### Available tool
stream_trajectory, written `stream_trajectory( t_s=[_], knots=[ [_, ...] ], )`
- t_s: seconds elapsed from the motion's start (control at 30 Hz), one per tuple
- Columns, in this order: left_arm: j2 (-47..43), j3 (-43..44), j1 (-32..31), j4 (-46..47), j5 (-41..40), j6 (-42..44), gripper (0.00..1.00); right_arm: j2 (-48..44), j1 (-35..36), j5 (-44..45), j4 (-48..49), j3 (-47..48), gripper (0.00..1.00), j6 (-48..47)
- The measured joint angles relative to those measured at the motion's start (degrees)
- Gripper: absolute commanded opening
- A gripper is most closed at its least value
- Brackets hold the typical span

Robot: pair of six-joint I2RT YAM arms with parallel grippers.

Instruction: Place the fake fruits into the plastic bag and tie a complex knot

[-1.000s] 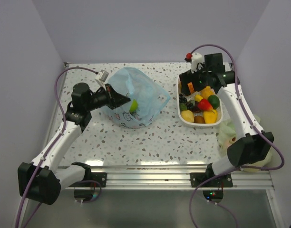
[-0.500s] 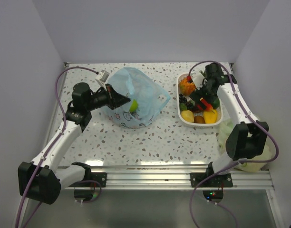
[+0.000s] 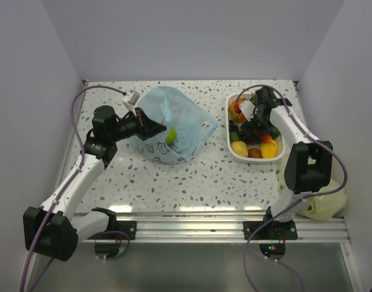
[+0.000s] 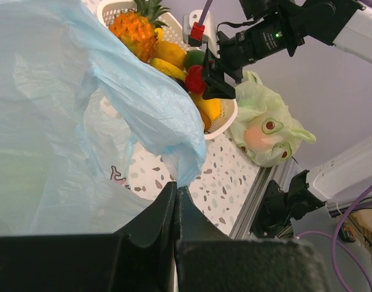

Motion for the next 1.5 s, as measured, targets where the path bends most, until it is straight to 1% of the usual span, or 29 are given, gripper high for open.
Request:
stream_trajectory(
  t_s=[0.03,0.2,0.23,0.4,0.57,0.7,0.77,0.87,0.97,1.03,1.07,1.1,1.13,1.17,1.23,1.27,1.3,1.37,1.4,1.5],
  knots=[
    [0.1,0.0,0.0,-0.1,0.0,0.0,0.00,0.1,0.0,0.0,0.1,0.0,0.67,0.0],
    [0.3,0.0,0.0,-0.2,0.0,0.0,0.00,0.1,0.0,-0.4,-1.4,1.0,0.59,0.4],
    [0.4,0.0,0.0,-0.2,0.0,0.0,0.00,0.1,0.0,-0.7,-2.8,2.2,0.56,0.8],
    [0.5,0.4,0.0,-0.3,0.0,0.0,0.00,-0.3,0.0,-5.6,-8.6,12.3,0.50,3.9],
    [0.5,0.8,0.0,-0.3,0.1,-0.2,0.00,-0.4,0.4,-16.8,-12.6,21.6,0.49,9.9],
    [1.0,1.0,0.0,-0.1,0.7,-0.5,0.00,-0.2,3.5,-26.0,-11.2,22.3,0.48,17.9],
    [1.4,1.1,0.0,0.3,1.4,-0.9,0.00,0.3,6.8,-30.0,-9.0,22.0,0.48,22.6],
    [2.1,1.2,0.0,1.1,2.3,-1.8,0.00,2.0,12.6,-34.7,-2.8,21.2,0.48,30.5],
    [2.3,1.2,0.0,1.8,3.2,-2.6,0.00,3.8,17.4,-37.5,6.9,19.0,0.46,38.6],
    [2.5,1.2,0.0,2.6,3.8,-3.7,0.00,4.9,19.5,-37.8,14.8,16.8,0.42,44.1],
    [2.6,1.2,0.0,3.2,4.1,-4.4,0.00,5.7,20.3,-37.8,18.4,16.1,0.42,46.6],
    [2.7,1.2,0.0,3.8,4.4,-5.0,0.00,6.8,20.8,-37.6,21.9,15.7,0.43,49.0],
    [2.9,1.2,0.0,4.7,4.7,-5.7,0.00,8.2,21.5,-37.2,25.6,15.5,0.46,51.1],
    [3.0,1.2,0.0,5.3,5.0,-6.4,0.00,9.7,22.1,-36.8,29.2,15.5,0.63,53.3],
    [3.3,1.2,0.0,6.2,5.4,-7.3,0.00,13.2,23.1,-35.7,35.8,15.5,0.72,57.1],
    [3.5,1.2,0.0,6.4,5.6,-7.6,0.00,15.0,23.6,-35.1,38.6,15.6,0.86,58.8],
    [3.5,1.2,0.0,6.4,5.7,-7.9,0.00,16.4,24.0,-34.5,40.4,15.9,0.90,60.0],
    [3.5,1.2,0.0,6.4,5.8,-8.3,0.00,19.8,24.6,-33.6,42.9,17.2,0.94,62.4],
    [3.5,1.2,0.0,6.4,5.8,-8.3,0.00,20.9,24.9,-33.2,43.8,17.6,0.98,63.3],
    [3.5,1.2,0.0,6.3,5.8,-8.2,0.00,20.9,25.1,-32.8,43.3,17.6,0.98,63.9]
  ],
)
